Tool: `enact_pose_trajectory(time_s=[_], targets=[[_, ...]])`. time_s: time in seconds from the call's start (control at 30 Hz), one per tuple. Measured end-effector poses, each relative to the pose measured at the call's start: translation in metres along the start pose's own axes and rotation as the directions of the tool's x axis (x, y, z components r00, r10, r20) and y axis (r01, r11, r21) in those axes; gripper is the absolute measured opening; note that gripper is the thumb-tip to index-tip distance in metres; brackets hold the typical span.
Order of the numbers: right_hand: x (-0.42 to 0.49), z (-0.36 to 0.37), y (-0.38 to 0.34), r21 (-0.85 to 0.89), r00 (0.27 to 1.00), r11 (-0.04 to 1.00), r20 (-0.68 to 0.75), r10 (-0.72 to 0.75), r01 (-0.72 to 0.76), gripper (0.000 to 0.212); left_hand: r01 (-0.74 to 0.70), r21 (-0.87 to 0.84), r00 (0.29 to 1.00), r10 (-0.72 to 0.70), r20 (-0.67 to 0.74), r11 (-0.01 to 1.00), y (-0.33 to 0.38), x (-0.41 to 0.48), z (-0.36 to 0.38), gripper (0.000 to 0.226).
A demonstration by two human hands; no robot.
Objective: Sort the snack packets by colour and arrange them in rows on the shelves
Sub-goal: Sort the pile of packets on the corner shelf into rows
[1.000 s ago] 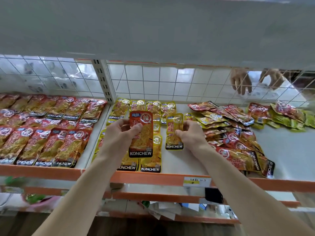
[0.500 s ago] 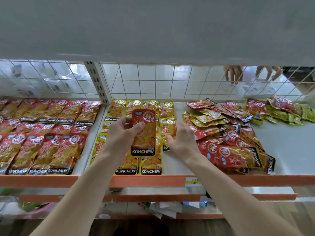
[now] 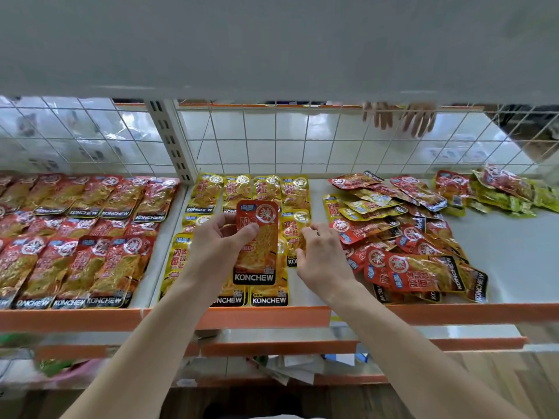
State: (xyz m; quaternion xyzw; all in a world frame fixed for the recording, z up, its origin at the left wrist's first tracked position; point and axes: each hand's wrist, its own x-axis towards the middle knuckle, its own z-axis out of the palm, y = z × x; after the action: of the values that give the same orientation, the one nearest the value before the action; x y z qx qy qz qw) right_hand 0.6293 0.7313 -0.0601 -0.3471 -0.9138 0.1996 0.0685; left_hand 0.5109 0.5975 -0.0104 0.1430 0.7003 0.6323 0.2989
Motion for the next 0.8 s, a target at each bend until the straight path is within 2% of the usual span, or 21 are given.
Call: enact_pose_trajectory(time_s=[0.33, 0.53, 0.67, 0.8], targets=[[0.0, -0.004, 0.002, 0.026, 1.0, 0.999, 0.016, -0.021, 0.021, 0.039, 0.038, -0.039, 0.998, -0.039, -0.046, 0.999, -0.007, -0.006, -0.011, 0.019], [-0.007, -0.009, -0.014, 0.091, 0.984, 0.982, -0.083, -0.159, 0.166, 0.044, 0.053, -0.043, 0.995, -0.056, -0.086, 0.998, -0.004, -0.013, -0.024, 0.019], [-0.015, -0.012, -0.033, 0.145, 0.967, 0.958, -0.095, -0.236, 0.248, 0.047, 0.039, -0.009, 0.994, -0.04, -0.102, 0.999, -0.006, -0.02, -0.034, 0.014], [-0.025, -0.015, -0.057, 0.15, 0.954, 0.944, -0.109, -0.278, 0.292, 0.048, 0.04, -0.025, 0.992, -0.043, -0.122, 0.999, -0.005, -0.025, -0.056, 0.02]])
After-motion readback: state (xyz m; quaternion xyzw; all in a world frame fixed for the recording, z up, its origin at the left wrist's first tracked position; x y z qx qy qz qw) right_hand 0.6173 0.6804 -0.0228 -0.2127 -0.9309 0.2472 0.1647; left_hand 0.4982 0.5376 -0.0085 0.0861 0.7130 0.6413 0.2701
